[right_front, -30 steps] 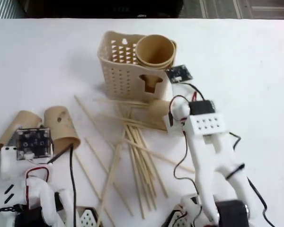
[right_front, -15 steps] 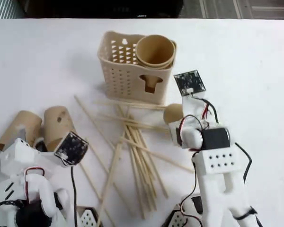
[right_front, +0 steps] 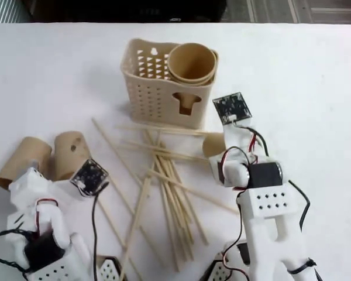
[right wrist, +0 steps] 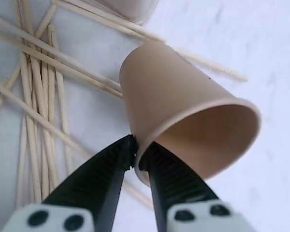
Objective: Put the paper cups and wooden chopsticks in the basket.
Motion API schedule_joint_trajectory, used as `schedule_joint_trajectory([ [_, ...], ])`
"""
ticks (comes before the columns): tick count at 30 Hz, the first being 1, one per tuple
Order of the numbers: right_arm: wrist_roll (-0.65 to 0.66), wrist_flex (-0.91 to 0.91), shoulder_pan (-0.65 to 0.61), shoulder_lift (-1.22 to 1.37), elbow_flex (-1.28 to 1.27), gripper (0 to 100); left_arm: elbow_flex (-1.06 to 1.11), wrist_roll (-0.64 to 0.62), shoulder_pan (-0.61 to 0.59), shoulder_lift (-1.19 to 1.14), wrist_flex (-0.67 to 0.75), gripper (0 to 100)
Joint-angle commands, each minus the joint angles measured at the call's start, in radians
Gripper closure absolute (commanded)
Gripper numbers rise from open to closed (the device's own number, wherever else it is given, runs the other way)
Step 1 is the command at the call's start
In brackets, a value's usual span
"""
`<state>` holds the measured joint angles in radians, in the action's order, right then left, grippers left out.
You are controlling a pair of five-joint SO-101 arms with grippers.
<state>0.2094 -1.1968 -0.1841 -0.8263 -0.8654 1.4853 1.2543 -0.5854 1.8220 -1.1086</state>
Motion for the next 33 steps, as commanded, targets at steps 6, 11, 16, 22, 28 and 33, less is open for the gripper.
schedule_joint_trajectory([
  [6, 0.009, 0.016, 0.01, -0.024, 0.002, 97.8, 0.209, -0.181, 0.074, -0.001, 0.262, 68],
  [11, 0.009, 0.016, 0.01, -0.024, 0.002, 97.8, 0.169, -0.302, 0.085, 0.001, 0.307, 83],
  [16, 0.011, 0.018, 0.01, -0.024, 0.002, 97.8, 0.095, -0.305, 0.13, 0.001, 0.262, 98],
  [22, 0.011, 0.019, 0.01, -0.025, 0.008, 97.8, -0.066, -0.44, 0.202, 0.001, 0.091, 98],
  [28, 0.011, -0.021, 0.024, -0.025, 0.055, 97.8, -0.267, -0.663, 0.257, 0.001, -0.023, 98],
  [33, 0.011, -0.068, 0.085, -0.025, 0.112, 97.8, -0.377, -0.763, 0.265, -0.001, -0.032, 98],
])
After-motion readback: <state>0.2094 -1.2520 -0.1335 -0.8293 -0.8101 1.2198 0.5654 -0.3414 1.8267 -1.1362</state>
